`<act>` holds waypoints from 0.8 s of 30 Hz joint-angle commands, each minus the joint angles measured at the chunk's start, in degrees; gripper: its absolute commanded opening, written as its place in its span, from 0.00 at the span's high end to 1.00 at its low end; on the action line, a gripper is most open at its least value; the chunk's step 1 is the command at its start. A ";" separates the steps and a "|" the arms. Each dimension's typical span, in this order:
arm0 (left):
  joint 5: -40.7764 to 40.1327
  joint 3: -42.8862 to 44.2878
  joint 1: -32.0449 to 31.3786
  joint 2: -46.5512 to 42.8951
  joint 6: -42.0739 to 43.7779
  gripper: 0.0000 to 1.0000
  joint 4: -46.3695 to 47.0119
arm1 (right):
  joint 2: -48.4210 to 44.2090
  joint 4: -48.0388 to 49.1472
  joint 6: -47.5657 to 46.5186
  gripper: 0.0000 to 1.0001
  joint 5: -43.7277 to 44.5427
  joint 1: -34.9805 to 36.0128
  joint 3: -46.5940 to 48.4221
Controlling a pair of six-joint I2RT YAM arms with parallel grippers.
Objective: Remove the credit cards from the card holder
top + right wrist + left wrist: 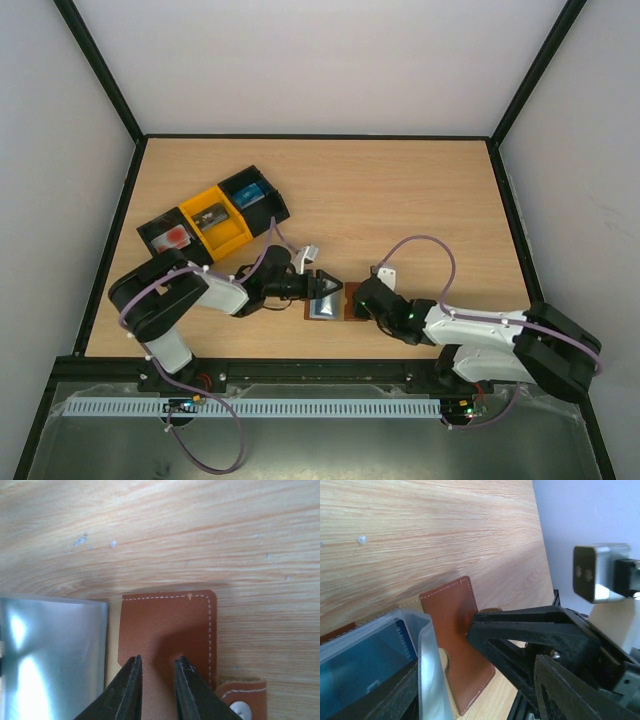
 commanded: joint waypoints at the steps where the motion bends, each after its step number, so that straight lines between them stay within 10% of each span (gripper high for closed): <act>1: 4.63 1.21 -0.54 3.57 -6.28 0.40 11.11 | -5.63 -5.81 -2.98 0.80 4.25 -0.29 1.30; 24: 3.16 10.45 -3.52 11.56 -3.43 0.42 6.70 | -19.03 7.16 -3.63 0.76 -7.33 5.12 -2.18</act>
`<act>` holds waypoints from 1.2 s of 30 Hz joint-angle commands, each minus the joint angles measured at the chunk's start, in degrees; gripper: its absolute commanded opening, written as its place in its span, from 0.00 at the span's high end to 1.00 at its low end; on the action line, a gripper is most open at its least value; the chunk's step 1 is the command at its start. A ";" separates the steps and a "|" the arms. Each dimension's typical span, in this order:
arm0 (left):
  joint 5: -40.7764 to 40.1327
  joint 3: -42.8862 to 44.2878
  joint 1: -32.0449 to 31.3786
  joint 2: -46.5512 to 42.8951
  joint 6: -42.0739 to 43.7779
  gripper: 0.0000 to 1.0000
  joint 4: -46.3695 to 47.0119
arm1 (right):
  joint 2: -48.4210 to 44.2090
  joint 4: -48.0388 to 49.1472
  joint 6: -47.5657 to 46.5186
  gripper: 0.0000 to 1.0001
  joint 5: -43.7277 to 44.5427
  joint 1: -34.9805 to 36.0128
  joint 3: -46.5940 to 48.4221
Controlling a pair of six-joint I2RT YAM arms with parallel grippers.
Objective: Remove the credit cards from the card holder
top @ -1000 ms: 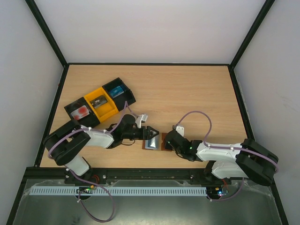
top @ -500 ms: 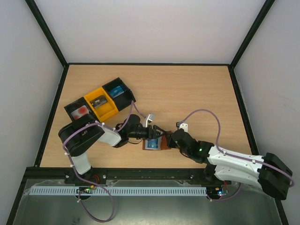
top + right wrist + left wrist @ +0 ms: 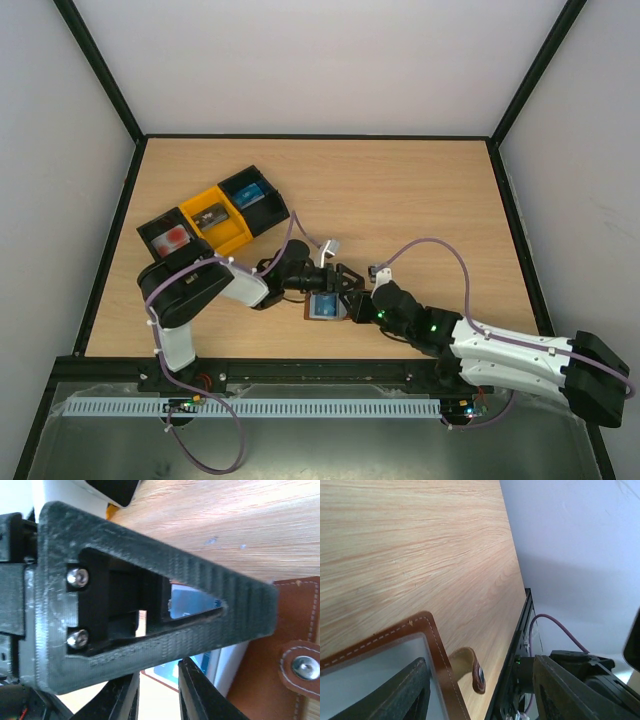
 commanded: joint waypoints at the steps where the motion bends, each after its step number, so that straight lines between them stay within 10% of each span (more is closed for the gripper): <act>1: -0.71 1.67 -0.33 1.24 2.56 0.42 -1.37 | 0.36 5.68 0.66 0.76 -0.02 1.04 0.45; 21: -4.61 -1.54 4.34 -7.38 4.74 0.43 -10.26 | 15.98 3.86 9.22 0.78 8.69 1.24 -3.51; 36: -10.63 -11.41 4.07 -15.16 9.77 0.75 -20.57 | 16.67 7.17 5.84 0.77 -2.44 -4.12 0.51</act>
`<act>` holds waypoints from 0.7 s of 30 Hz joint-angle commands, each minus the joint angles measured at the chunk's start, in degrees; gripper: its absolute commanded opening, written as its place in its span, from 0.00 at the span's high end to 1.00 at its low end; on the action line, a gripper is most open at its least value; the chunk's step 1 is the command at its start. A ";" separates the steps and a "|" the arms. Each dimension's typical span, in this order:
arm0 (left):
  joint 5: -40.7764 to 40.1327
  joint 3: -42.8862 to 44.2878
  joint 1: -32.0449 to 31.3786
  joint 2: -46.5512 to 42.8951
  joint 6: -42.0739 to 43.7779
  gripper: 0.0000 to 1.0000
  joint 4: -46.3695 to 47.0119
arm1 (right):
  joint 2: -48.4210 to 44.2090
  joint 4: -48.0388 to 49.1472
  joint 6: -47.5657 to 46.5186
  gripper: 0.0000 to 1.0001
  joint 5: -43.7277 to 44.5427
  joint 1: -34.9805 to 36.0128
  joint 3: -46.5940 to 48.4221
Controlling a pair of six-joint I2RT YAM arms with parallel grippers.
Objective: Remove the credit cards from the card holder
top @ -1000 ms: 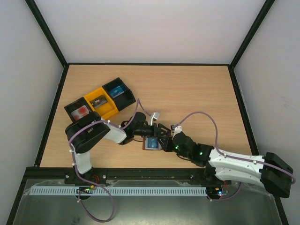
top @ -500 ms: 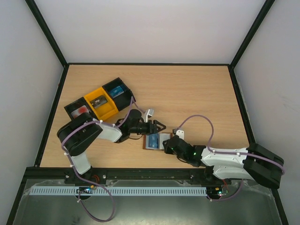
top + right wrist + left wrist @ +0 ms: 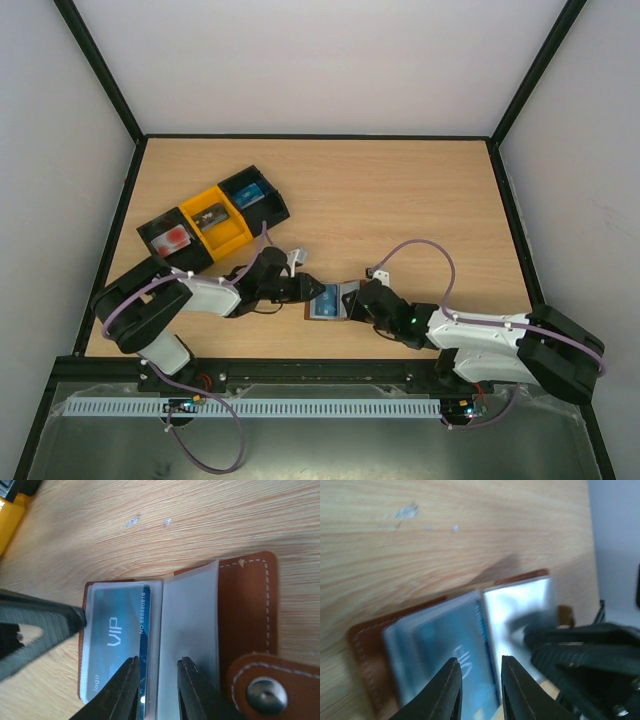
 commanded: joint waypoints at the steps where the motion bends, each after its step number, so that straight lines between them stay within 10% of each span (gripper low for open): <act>1: -1.12 -2.10 -0.59 0.01 2.13 0.78 -0.80 | 1.24 4.34 -0.48 0.77 -6.51 -2.37 0.04; 21: -3.69 -3.55 -1.97 2.51 3.58 0.96 -1.90 | 9.40 21.58 -0.62 0.80 -23.11 -10.40 -5.30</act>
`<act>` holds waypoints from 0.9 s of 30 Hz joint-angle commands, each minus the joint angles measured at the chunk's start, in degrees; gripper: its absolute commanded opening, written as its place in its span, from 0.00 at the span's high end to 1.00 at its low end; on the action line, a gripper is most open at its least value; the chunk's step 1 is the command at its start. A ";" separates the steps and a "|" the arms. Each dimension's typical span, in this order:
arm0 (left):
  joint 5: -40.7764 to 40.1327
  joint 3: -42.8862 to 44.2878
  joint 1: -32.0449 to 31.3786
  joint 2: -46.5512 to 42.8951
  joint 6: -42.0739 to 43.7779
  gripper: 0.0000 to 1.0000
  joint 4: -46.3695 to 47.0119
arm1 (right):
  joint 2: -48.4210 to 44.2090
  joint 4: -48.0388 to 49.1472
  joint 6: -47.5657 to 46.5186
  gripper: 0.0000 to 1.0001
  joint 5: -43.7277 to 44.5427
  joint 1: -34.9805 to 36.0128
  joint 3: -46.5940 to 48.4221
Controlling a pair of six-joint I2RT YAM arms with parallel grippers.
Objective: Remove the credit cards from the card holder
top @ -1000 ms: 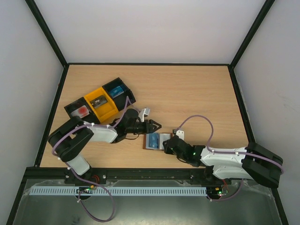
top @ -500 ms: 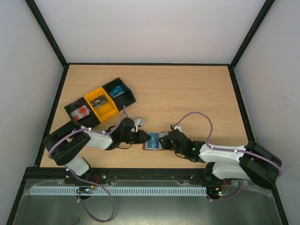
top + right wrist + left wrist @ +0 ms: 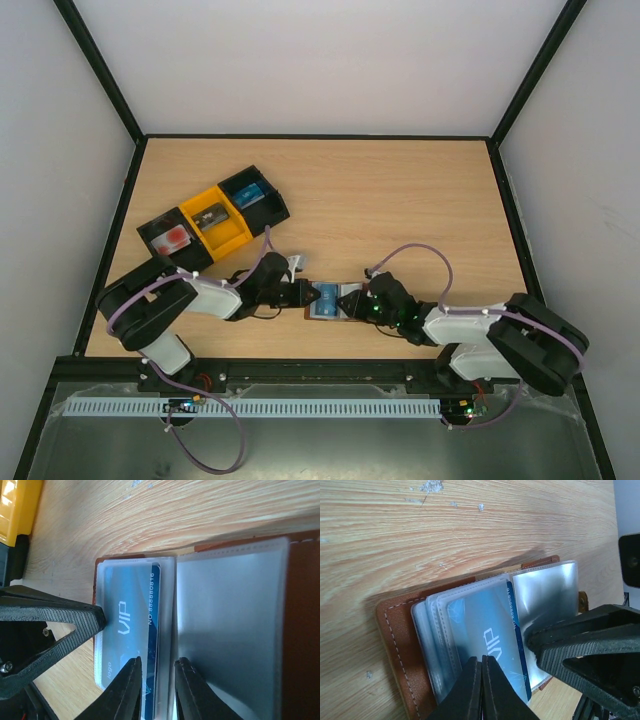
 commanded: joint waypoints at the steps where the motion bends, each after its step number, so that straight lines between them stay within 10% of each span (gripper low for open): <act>1: -1.58 -1.35 -0.78 0.90 0.37 0.94 -1.45 | 3.66 5.45 -0.16 0.80 -2.43 -0.40 -0.25; 27: -0.76 -3.66 -2.56 3.99 -3.75 0.97 5.35 | 8.81 14.02 0.62 0.90 -3.11 -1.11 -2.39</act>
